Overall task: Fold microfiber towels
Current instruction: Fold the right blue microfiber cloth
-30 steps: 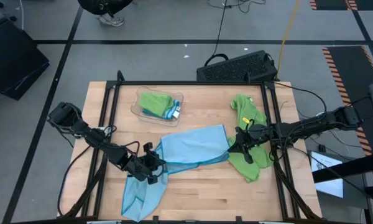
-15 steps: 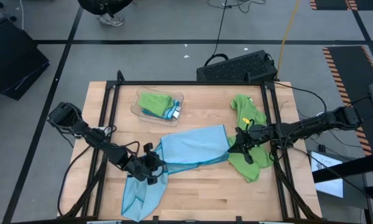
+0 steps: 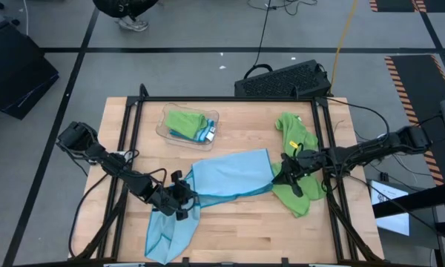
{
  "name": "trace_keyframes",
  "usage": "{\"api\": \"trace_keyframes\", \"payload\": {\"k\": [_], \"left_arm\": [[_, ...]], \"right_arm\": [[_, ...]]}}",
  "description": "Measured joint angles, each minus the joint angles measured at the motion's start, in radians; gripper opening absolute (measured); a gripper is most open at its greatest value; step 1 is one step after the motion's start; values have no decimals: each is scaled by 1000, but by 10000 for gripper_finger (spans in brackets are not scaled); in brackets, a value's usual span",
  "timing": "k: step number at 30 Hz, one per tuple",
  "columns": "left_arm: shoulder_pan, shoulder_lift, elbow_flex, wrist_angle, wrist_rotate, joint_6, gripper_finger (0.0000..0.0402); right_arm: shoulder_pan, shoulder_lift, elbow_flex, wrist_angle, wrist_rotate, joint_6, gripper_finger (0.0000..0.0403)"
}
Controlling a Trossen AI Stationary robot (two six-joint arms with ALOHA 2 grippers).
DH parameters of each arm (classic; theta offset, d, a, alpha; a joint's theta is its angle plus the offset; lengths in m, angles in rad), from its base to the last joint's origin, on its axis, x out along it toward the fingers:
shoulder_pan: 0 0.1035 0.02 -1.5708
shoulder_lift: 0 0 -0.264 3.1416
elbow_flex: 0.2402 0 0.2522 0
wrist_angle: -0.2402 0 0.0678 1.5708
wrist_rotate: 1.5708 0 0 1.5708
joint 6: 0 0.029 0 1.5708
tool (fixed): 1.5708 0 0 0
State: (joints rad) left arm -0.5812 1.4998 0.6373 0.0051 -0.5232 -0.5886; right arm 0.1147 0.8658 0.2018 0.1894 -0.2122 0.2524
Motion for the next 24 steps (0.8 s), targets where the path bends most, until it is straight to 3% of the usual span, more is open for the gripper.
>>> {"api": "trace_keyframes", "payload": {"k": [6, 11, 15, 19, 24], "left_arm": [[-3, 0, 0, -3, 8, -23, 88], [-25, 0, 0, -39, 102, -77, 102], [-57, 0, 0, -126, 114, -181, 99], [-94, 0, 0, -205, 43, -287, 97], [-136, 4, -20, -176, 18, -381, 97]], "right_arm": [[18, 0, 0, 0, 2, 25, 115], [18, 0, 0, -18, 2, 43, 152], [18, -10, 0, -58, 17, 65, 157], [18, -43, 0, -91, 59, 100, 151], [18, -91, 0, -103, 57, 175, 145]]}}
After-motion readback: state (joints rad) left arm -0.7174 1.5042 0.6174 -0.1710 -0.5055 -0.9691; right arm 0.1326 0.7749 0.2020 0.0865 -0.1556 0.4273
